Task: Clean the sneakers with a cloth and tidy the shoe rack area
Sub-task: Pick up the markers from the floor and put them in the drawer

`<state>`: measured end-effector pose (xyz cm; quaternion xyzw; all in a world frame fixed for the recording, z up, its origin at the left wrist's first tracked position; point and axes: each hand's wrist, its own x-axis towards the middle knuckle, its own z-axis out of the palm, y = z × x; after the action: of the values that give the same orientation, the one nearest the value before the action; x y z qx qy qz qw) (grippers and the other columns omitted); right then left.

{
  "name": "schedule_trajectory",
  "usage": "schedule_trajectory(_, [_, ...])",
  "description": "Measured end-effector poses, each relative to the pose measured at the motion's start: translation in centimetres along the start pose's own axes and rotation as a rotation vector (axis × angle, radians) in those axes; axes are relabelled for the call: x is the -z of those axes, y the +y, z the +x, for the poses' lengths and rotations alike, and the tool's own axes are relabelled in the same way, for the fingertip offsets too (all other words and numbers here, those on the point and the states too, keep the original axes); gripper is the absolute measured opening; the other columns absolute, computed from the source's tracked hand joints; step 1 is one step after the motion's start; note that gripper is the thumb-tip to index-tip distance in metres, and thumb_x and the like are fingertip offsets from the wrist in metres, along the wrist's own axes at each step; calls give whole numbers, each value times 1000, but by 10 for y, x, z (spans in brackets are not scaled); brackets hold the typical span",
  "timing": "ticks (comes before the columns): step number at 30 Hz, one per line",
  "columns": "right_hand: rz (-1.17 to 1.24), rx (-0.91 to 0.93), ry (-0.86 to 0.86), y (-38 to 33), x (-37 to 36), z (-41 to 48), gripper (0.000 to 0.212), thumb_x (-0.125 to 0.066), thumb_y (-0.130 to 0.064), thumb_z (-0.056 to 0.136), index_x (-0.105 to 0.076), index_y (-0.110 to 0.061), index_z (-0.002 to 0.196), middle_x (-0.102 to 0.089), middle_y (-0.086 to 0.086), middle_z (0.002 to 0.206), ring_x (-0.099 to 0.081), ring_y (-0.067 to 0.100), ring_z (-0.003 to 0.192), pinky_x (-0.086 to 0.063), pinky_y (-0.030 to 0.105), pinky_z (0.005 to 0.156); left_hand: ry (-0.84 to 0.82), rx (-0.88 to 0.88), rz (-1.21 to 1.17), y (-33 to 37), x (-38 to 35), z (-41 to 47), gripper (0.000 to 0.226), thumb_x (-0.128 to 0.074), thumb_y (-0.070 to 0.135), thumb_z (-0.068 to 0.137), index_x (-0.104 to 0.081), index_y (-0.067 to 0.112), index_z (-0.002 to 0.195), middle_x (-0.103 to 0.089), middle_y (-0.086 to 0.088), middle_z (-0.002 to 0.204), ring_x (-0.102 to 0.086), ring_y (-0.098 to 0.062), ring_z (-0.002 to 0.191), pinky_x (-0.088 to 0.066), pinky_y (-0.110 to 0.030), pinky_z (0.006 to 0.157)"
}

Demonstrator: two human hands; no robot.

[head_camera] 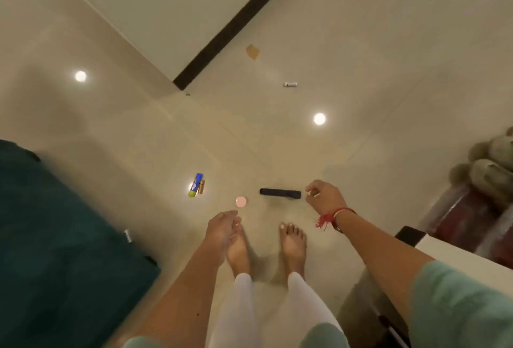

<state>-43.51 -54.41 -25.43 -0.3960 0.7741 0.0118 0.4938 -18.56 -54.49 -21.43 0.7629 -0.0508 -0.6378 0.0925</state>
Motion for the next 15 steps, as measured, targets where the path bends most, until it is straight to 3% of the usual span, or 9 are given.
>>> schedule_trajectory(3, [-237, 50, -42, 29, -50, 68, 38, -64, -19, 82, -53, -19, 118, -49, 6, 116, -51, 25, 105, -46, 35, 89, -20, -36, -25, -4, -7, 70, 19, -55, 19, 95, -59, 8, 110, -62, -6, 95, -60, -16, 83, -45, -25, 68])
schedule_trajectory(6, [-434, 64, -62, 55, -94, 107, 48, -66, -19, 79, -45, -20, 122, -40, 5, 120, -49, 28, 103, -49, 40, 86, -33, -37, -46, -13, -8, 120, 22, -56, 22, 95, -60, 11, 113, -66, -4, 102, -63, -16, 93, -47, -27, 68])
schedule_trajectory(11, [-427, 79, 88, 84, -136, 139, 21, -51, -8, 86, -49, -11, 107, -47, 9, 106, -53, 29, 85, -51, 40, 72, -2, 10, -106, -31, -7, 155, 18, -52, 19, 97, -60, 12, 111, -65, -4, 99, -62, -17, 91, -46, -27, 67])
schedule_trajectory(15, [-335, 114, 86, 84, -131, 138, 14, -51, -9, 86, -57, -9, 99, -57, 11, 94, -56, 28, 83, -47, 35, 71, 4, 24, -123, -38, -6, 154, 18, -52, 18, 97, -60, 10, 112, -64, -6, 102, -62, -17, 88, -48, -25, 72])
